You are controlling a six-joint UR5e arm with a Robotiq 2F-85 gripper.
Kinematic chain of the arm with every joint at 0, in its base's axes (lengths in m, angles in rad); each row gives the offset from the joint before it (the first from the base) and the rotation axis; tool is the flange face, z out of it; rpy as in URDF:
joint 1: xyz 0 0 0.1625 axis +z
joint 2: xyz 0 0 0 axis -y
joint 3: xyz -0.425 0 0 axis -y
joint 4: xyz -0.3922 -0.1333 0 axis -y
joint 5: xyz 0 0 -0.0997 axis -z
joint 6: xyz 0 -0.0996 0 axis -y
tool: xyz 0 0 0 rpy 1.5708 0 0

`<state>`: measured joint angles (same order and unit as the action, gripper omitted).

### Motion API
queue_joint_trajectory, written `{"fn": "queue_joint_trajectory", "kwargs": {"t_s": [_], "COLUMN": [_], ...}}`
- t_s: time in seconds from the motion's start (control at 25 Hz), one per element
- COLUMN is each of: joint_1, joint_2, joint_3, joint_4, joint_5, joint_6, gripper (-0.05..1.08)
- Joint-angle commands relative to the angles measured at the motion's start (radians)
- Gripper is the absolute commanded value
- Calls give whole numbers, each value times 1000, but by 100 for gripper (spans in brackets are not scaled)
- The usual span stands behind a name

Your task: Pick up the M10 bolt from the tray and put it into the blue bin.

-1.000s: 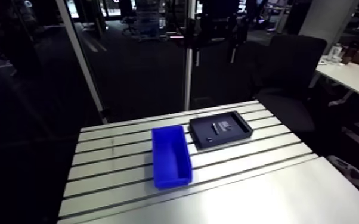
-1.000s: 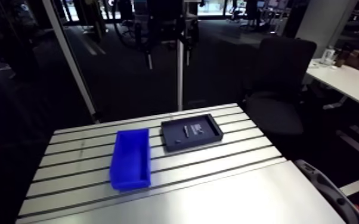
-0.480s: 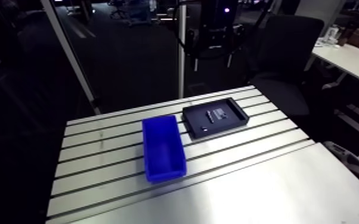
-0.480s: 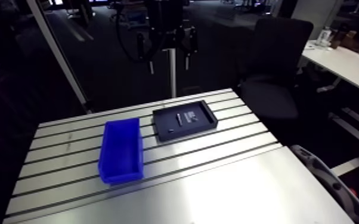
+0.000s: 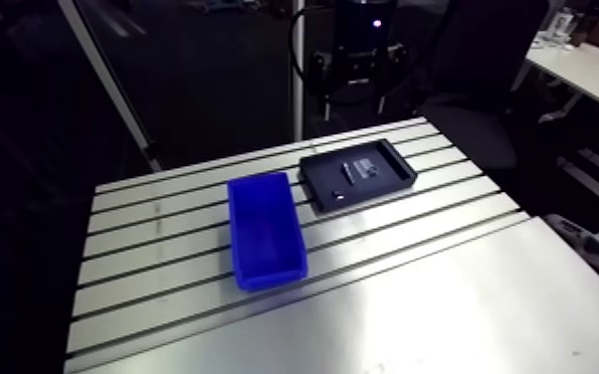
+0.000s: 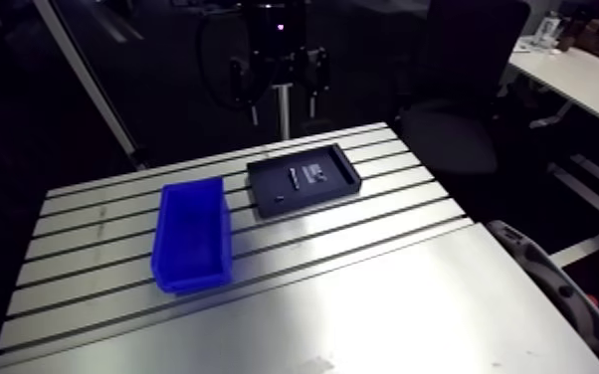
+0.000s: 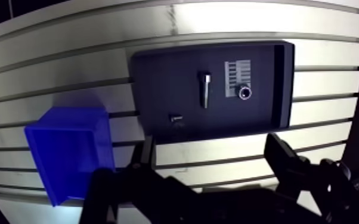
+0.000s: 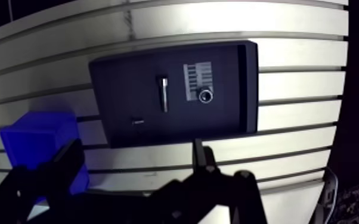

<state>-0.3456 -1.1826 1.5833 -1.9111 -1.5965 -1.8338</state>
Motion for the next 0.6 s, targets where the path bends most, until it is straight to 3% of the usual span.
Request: {"fn": "queue_joint_trajectory", "kwargs": {"t_s": [0.04, 0.6], "joint_1": [-3, -20], "joint_2": [28, 94], "joint_3": [20, 45], "joint_4": [-38, -81], "joint_5": [-4, -6], "joint_6": [-17, -32], "gripper": [6, 26]}}
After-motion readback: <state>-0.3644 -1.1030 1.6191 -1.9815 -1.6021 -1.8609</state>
